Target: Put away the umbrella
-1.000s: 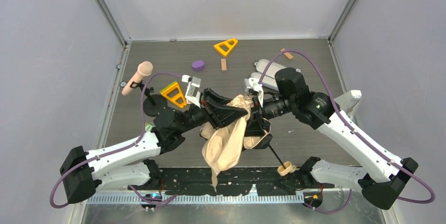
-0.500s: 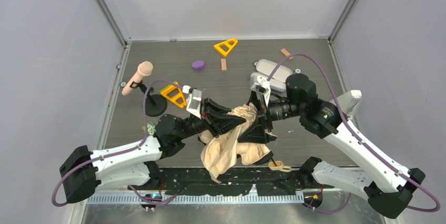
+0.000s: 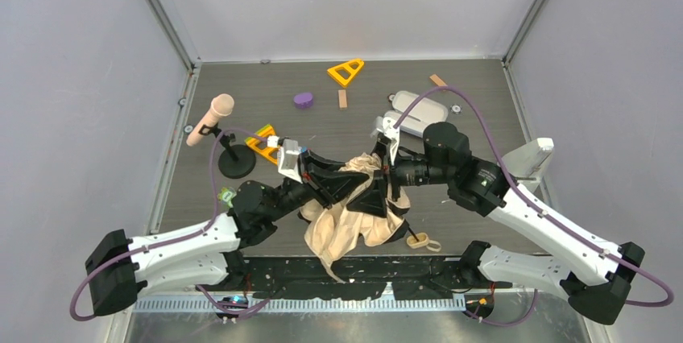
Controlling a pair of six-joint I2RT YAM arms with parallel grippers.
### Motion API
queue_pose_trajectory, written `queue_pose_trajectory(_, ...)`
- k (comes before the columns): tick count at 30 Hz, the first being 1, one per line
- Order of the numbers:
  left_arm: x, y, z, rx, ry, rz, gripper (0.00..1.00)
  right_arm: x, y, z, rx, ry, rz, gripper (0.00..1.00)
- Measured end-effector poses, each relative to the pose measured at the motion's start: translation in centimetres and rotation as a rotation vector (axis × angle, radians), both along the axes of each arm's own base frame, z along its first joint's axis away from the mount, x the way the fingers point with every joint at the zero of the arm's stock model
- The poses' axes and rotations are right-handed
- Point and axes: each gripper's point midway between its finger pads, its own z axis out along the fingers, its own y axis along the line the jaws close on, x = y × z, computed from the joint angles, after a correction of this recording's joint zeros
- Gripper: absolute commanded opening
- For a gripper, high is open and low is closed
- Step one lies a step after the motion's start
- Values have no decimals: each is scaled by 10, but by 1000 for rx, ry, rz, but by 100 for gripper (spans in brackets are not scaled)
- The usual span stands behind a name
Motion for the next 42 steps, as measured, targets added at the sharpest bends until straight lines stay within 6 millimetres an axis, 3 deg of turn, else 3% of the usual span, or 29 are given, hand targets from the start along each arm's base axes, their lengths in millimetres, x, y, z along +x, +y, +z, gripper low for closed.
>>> queue_pose_trajectory(8, 10, 28, 0, -77, 81, 101, 0, 7, 8, -22, -34, -88, -18, 95)
queue_pose_trajectory(15, 16, 34, -6, -113, 151, 126, 0, 18, 21, -40, -60, -148, -26, 98)
queue_pose_trajectory(26, 38, 48, -19, -151, 229, 238, 0, 54, 48, -67, -161, -288, -111, 95)
queue_pose_trajectory(34, 57, 78, -31, -207, 272, 385, 0, 85, 79, -78, -176, -397, -247, 96)
queue_pose_trajectory(35, 60, 81, -33, -211, 279, 405, 0, 89, 82, -79, -176, -409, -268, 92)
queue_pose_trajectory(40, 71, 99, -34, -256, 305, 490, 0, 106, 92, -74, -146, -477, -378, 32)
queue_pose_trajectory(42, 72, 103, -29, -278, 297, 500, 0, 113, 93, -69, -124, -480, -431, 17)
